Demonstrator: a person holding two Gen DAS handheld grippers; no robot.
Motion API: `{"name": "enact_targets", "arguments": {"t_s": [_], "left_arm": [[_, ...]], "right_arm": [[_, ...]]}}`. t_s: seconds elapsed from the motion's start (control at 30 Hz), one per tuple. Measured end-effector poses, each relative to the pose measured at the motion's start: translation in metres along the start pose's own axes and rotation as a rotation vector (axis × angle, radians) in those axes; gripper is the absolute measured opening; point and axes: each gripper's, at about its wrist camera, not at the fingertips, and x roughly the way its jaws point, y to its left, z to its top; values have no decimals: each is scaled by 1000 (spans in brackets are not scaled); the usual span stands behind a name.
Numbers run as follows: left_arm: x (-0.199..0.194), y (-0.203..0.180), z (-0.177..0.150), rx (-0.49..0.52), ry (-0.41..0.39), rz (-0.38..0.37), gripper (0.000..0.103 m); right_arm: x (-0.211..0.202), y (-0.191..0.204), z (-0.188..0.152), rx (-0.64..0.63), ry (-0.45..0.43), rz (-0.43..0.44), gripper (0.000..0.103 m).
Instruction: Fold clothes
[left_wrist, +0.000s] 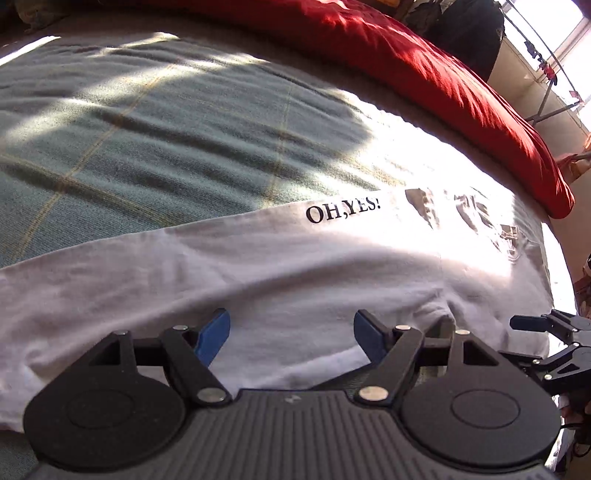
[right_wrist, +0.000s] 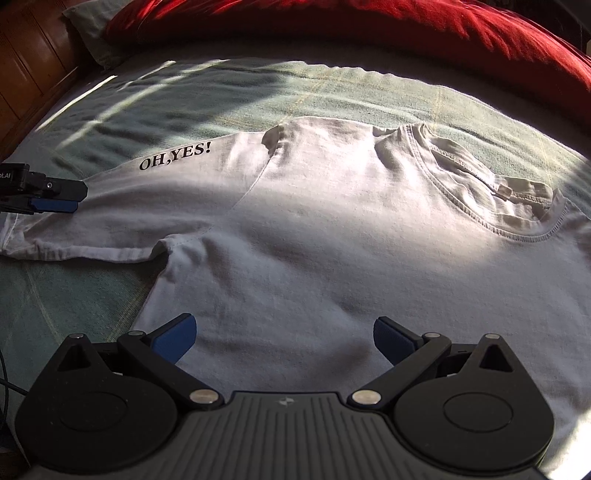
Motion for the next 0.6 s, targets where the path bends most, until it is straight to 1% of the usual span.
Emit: {"name": "enact_targets", "arguments": {"t_s": [0.07, 0.17, 0.27, 0.33, 0.37, 0.47, 0.6], "left_arm": [[-3, -3, -16, 112, 25, 101, 75], [-16, 0, -34, 202, 71, 213, 75], [-31, -3, -27, 144, 51, 191, 74], [-36, -20, -16, 161, -18, 119, 74], [-37, -29, -10, 178, -46, 81, 74], [-17, -69, 8, 256, -91, -30, 75], [17, -120, 11, 409, -97, -87, 75]], "right_arm": [[0, 0, -1, -13, 3, 2, 103], [1, 0, -4, -27, 13, 2, 103], [0, 0, -6, -32, 14, 3, 103], [-1, 2, -9, -41, 12, 5, 103], [-1, 5, -10, -53, 9, 2, 103], [-4, 17, -16, -113, 3, -12, 103], [-11, 28, -27, -173, -2, -19, 103]]}}
